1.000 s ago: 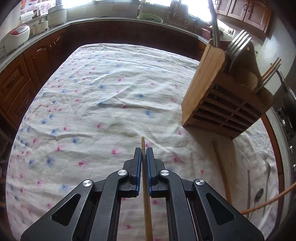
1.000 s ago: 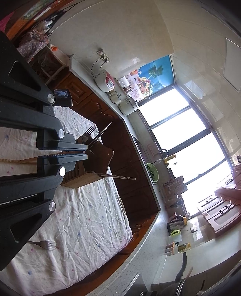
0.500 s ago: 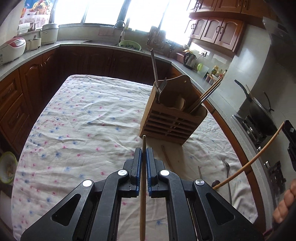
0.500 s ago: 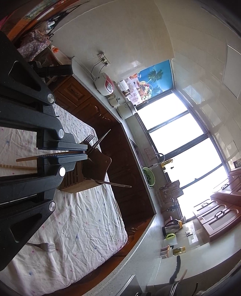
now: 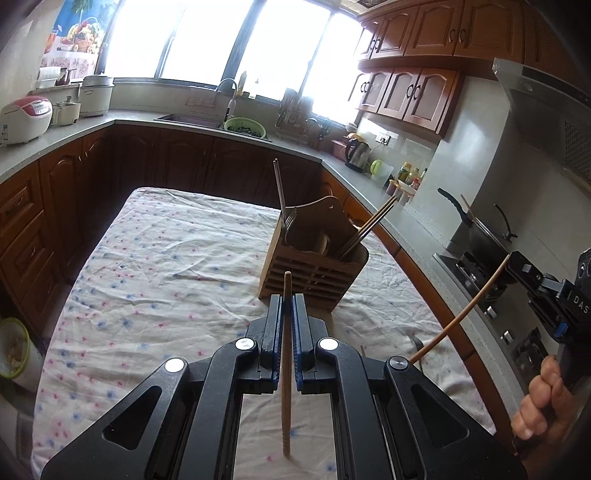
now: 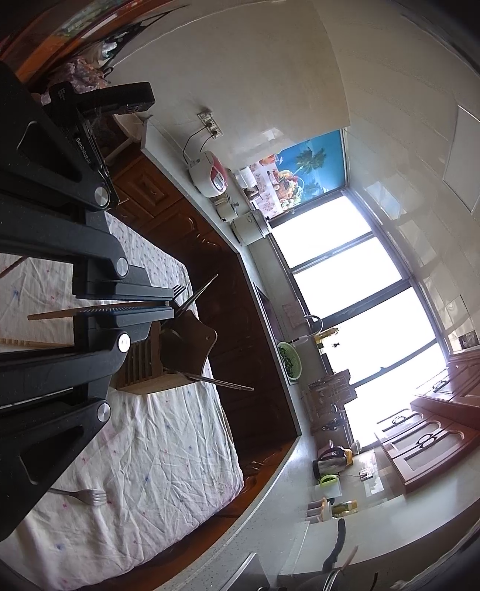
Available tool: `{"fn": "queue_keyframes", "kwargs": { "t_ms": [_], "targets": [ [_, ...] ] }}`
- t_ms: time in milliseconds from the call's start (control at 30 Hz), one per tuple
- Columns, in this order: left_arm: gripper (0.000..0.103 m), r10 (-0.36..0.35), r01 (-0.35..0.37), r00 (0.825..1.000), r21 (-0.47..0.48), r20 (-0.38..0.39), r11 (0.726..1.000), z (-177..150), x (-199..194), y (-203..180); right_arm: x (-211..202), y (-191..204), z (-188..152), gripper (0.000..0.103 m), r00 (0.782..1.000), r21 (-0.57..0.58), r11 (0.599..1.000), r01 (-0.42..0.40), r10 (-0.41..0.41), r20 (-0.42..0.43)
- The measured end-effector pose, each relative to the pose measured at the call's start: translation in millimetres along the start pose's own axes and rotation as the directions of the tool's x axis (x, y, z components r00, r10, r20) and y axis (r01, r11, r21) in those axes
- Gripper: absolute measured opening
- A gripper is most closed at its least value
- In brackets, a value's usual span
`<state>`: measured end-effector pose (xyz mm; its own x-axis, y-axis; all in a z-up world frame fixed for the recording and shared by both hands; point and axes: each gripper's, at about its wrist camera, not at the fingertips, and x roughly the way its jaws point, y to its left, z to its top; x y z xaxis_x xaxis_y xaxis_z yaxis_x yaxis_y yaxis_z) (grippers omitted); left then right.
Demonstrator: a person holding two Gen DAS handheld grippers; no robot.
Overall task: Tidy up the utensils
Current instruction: 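Carry both wooden chopsticks over the caddy and lower them into it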
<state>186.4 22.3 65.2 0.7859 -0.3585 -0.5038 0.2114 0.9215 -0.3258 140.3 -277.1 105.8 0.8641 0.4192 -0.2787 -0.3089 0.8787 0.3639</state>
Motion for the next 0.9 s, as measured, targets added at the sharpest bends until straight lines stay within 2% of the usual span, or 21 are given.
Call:
{"fn": "queue_keyframes", "kwargs": {
  "t_ms": [267, 900],
  "targets": [
    [0.004, -0.008, 0.007, 0.998, 0.011, 0.067, 1.000, 14, -17, -5, -2, 4, 3, 0.003, 1.000, -0.012, 1.000, 0.006, -0.006, 0.016],
    [0.004, -0.025, 0.022, 0.991, 0.021, 0.135, 1.000, 45, -18, -11, 11, 1, 21, 0.003, 0.999, -0.012, 1.000, 0.016, -0.015, 0.040]
  ]
}}
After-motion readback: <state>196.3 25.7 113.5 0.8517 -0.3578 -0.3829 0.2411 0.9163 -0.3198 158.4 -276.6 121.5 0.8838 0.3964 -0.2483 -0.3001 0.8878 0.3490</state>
